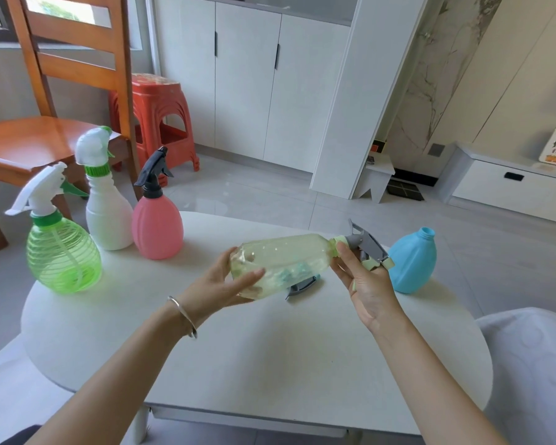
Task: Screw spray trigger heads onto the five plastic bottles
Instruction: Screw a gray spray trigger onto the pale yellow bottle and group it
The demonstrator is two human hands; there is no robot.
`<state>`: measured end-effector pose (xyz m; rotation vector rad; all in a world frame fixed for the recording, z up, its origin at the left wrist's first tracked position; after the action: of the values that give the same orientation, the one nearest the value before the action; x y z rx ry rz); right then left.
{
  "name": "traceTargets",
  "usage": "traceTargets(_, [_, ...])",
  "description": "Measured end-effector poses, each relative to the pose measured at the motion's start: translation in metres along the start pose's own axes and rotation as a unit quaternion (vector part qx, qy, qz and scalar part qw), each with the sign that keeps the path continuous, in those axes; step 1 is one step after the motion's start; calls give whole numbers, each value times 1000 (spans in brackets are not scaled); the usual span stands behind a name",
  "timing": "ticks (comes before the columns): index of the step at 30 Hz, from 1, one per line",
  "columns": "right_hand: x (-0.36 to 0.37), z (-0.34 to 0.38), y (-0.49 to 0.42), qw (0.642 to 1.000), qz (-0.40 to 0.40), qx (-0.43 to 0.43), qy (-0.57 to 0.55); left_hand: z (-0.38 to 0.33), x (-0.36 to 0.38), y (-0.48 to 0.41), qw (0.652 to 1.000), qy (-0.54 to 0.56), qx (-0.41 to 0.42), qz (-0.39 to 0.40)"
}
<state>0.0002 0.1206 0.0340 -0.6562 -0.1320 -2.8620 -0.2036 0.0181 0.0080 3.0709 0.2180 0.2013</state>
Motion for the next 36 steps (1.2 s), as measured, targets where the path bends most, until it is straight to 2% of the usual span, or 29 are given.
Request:
traceTargets(2, [1, 1, 0, 1000, 8, 3, 1, 0, 3, 1, 999, 2, -3, 42])
traceTargets(5, [3, -2, 2, 1000, 16, 7, 9, 3, 11, 6, 991, 61, -98, 72])
traceTargets(7, [2, -5, 2, 1000, 11, 8, 10, 1, 7, 3, 995, 29, -79, 45])
traceTargets(9, [0, -6, 0, 1000, 3, 13, 0, -4, 2, 2, 999, -19, -16, 20])
traceTargets(11, [-1, -8, -2, 1000, 3, 22, -13, -5, 2, 3, 996, -74, 22, 36])
traceTargets(14, [2, -12, -1, 999, 15, 35, -10, 0, 4, 4, 997, -4, -61, 49])
traceTargets(16, [2, -16, 0, 999, 13, 34, -8, -1, 5, 5, 994, -21, -92, 58])
traceTargets(19, [3, -16, -1, 999, 11, 34, -16, -10, -4, 5, 997, -72, -13, 17])
traceTargets(21, [5, -14, -1, 999, 13, 31, -16, -8, -4, 5, 994, -101, 16, 33])
traceTargets(24, [6, -16, 0, 999, 15, 29, -4, -1, -2, 5, 998, -36, -45, 36])
traceTargets(26, [4, -18, 0, 999, 10, 30, 5, 0, 2, 7, 994, -29, -90, 49])
traceTargets(29, [6, -17, -1, 1000, 13, 26, 6, -6, -7, 5, 996, -89, -11, -13])
traceTargets(31, [7, -15, -2, 1000, 13, 25, -8, -6, -9, 3, 993, -117, 27, -6])
traceTargets(33, [7, -15, -2, 1000, 8, 24, -11, 2, -7, 1, 996, -90, 12, 2])
traceTargets(36, [3, -18, -3, 999, -7, 32, 7, 3, 5, 4, 997, -11, -68, 32])
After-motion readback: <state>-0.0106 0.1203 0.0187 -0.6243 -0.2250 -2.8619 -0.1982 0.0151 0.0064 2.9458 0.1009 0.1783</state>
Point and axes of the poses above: each hand's wrist, its own y-axis away from the middle knuckle, its own x-axis out of the palm, z = x × y, the point moved 6 cm from there along -y, towards the middle knuckle
